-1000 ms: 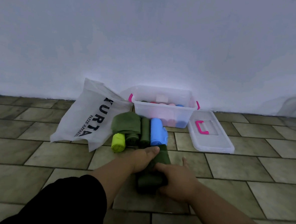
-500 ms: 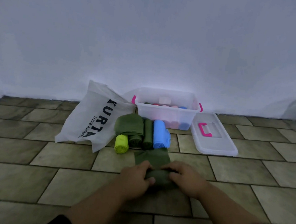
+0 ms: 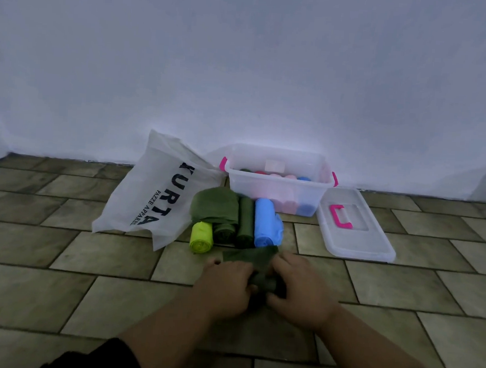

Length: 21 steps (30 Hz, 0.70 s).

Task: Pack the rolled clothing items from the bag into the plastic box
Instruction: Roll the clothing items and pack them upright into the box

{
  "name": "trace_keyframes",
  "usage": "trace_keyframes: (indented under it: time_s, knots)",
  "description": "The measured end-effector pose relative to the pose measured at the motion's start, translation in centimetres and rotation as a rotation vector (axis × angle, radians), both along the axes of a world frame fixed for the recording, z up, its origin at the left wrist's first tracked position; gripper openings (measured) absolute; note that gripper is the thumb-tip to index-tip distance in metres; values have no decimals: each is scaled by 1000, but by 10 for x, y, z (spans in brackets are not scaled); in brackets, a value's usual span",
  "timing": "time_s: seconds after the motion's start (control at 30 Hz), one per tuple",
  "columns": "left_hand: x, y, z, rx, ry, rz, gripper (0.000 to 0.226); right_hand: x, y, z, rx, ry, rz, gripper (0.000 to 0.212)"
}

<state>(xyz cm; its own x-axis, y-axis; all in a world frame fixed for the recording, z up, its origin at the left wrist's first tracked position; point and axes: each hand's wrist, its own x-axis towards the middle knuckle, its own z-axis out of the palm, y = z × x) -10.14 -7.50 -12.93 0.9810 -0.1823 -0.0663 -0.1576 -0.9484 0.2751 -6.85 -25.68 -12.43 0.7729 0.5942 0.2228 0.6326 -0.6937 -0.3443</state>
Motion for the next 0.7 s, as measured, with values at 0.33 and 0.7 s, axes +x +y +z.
trace_keyframes:
  time_s: [0.33, 0.7]
  knots:
    - [11, 6, -11, 65, -192, 21, 37, 26, 3, 2, -172, 65, 57, 48]
    - [12, -20, 6, -1045, 235, 732, 72, 23, 26, 16, 9, 509, -289, 21]
